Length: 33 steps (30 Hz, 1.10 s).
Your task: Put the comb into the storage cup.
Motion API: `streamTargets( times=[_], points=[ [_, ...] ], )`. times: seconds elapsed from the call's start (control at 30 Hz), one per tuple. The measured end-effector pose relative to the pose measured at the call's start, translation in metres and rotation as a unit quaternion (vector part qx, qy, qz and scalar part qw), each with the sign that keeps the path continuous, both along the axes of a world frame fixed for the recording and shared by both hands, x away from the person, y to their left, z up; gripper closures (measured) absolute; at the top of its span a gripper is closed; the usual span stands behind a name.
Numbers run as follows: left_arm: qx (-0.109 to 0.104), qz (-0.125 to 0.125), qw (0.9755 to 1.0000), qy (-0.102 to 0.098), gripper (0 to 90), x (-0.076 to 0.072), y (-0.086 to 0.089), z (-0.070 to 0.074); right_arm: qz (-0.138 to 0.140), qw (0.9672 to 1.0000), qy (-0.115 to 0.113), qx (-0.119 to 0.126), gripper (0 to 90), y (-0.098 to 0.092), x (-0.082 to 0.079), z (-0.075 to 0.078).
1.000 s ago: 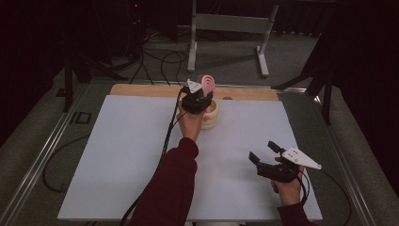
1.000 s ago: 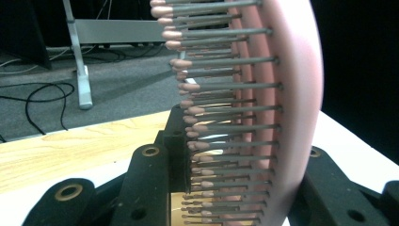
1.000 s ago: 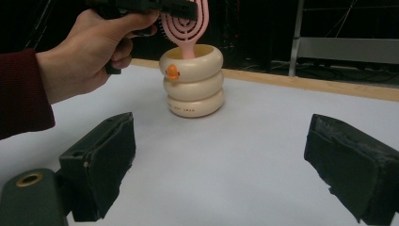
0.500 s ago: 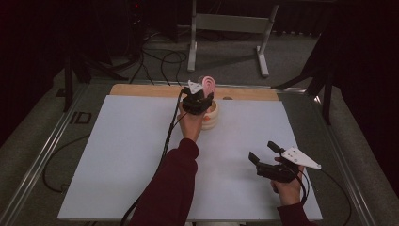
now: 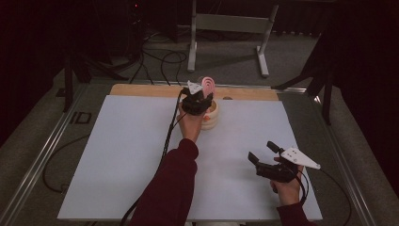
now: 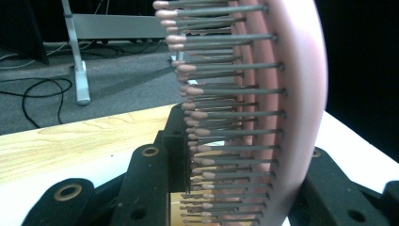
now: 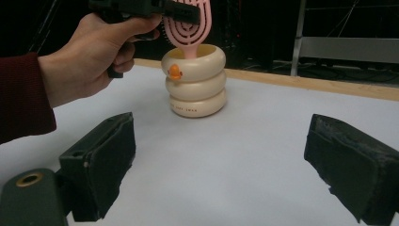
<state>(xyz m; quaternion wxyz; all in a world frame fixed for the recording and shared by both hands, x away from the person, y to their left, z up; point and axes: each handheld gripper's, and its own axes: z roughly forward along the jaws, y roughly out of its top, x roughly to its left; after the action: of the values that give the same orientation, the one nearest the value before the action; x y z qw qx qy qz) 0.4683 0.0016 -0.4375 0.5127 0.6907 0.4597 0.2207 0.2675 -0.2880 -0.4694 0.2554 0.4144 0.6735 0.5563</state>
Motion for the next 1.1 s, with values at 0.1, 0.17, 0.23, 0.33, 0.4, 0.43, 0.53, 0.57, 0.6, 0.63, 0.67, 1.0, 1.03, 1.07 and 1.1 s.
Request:
streamTargets(
  times=[0.1, 0.17, 0.23, 0.33, 0.4, 0.43, 0.53, 0.57, 0.6, 0.63, 0.67, 1.0, 1.03, 1.07, 1.1],
  points=[
    [-0.004, 0.0, 1.0, 0.0, 64.2, 0.0, 0.001, 0.0, 0.0, 1.0, 0.0, 0.0, 9.5, 0.0, 0.0, 0.0],
    [-0.007, 0.0, 1.0, -0.001, 64.1, -0.001, 0.002, -0.001, 0.001, 1.0, 0.0, -0.001, 9.5, 0.001, 0.0, 0.0],
    [-0.013, 0.002, 0.9999, 0.0, 63.8, -0.001, 0.005, -0.002, 0.0, 1.0, 0.0, -0.003, 9.5, 0.001, 0.0, 0.0],
    [-0.015, 0.003, 0.9999, 0.003, 63.1, 0.0, 0.008, -0.003, 0.0, 1.0, 0.001, -0.001, 9.5, 0.001, 0.0, 0.0],
    [-0.014, 0.002, 0.9999, 0.005, 62.7, 0.0, 0.009, -0.003, 0.0, 1.0, 0.0, -0.002, 9.5, 0.001, 0.0, 0.0],
    [-0.014, 0.002, 0.9999, 0.005, 62.6, 0.0, 0.009, -0.003, 0.0, 1.0, 0.0, -0.002, 9.5, 0.001, 0.0, 0.0],
    [-0.012, -0.001, 0.9999, 0.007, 62.3, 0.0, 0.012, -0.003, 0.001, 1.0, 0.0, -0.004, 9.5, 0.002, 0.0, 0.0],
    [-0.012, -0.003, 0.9999, 0.009, 62.2, 0.0, 0.013, -0.003, 0.002, 1.0, 0.0, -0.004, 9.5, 0.002, 0.0, 0.0],
    [-0.012, -0.005, 0.9999, 0.01, 61.9, 0.001, 0.013, -0.003, 0.001, 1.0, 0.0, -0.004, 9.5, 0.002, 0.0, 0.0],
    [-0.01, -0.006, 0.9999, 0.012, 61.0, 0.001, 0.013, -0.003, 0.001, 1.0, 0.0, -0.004, 9.5, 0.001, 0.0, 0.0],
    [-0.009, -0.007, 0.9999, 0.013, 60.4, 0.001, 0.014, -0.003, 0.001, 1.0, 0.0, -0.004, 9.5, 0.001, 0.0, 0.0],
    [-0.002, -0.01, 0.9997, 0.023, 57.1, 0.004, 0.021, -0.004, 0.0, 1.0, 0.0, -0.004, 9.5, 0.001, 0.0, 0.0],
    [-0.003, -0.011, 0.9996, 0.027, 56.6, 0.005, 0.023, -0.004, 0.0, 1.0, 0.0, -0.004, 9.5, 0.001, 0.0, 0.0],
    [-0.003, -0.011, 0.9996, 0.027, 56.1, 0.005, 0.023, -0.004, 0.0, 1.0, 0.0, -0.004, 9.5, 0.001, 0.0, 0.0],
    [-0.001, -0.013, 0.9995, 0.028, 55.7, 0.006, 0.024, -0.004, 0.0, 1.0, 0.0, -0.004, 9.5, 0.001, 0.0, 0.0]
  ],
)
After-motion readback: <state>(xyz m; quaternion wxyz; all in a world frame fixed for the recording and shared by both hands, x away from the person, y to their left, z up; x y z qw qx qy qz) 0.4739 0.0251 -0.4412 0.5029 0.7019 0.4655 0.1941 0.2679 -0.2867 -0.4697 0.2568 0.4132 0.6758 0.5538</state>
